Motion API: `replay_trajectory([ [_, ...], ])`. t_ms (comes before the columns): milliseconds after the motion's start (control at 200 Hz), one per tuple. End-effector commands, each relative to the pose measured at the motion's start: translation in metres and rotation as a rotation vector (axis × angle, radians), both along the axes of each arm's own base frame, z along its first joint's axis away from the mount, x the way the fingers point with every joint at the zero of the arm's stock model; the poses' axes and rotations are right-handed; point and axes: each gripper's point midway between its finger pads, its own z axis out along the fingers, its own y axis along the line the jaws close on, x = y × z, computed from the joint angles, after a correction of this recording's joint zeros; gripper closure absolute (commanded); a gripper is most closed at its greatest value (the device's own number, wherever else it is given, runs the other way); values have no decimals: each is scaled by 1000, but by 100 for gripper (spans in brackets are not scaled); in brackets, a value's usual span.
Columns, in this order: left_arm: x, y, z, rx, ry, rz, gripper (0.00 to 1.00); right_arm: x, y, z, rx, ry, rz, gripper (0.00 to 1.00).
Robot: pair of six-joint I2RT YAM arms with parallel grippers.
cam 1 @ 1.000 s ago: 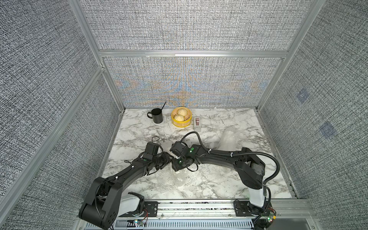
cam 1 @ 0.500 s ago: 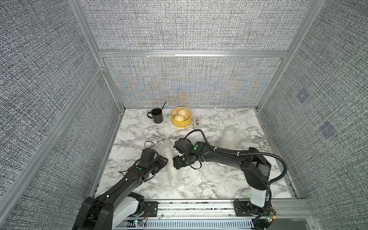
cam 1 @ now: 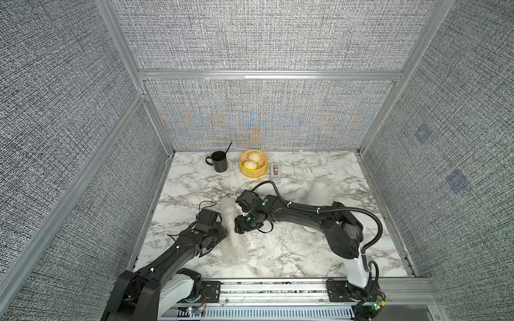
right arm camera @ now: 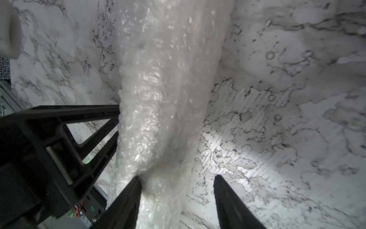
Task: Wrap vases in bubble wrap
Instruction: Wrap the vase in bubble wrap.
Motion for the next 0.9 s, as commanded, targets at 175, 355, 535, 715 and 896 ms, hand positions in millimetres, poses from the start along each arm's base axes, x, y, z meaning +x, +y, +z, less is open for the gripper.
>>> replay_trajectory([
  [175, -7, 8, 18, 35, -5, -1, 54, 0, -13, -15, -80, -12, -1, 45],
  [355, -19, 18, 7, 64, 44, 41, 54, -1, -14, -19, -85, -9, 2, 46],
  [535, -22, 8, -2, 9, 81, 32, 62, -1, -17, -22, -93, -7, 1, 46],
  [715, -22, -5, -10, -46, 124, 5, 67, -3, -17, -25, -94, -5, 1, 46],
  [896, -14, -9, -3, -58, 97, -6, 82, -1, -21, -26, -109, -13, -7, 46],
])
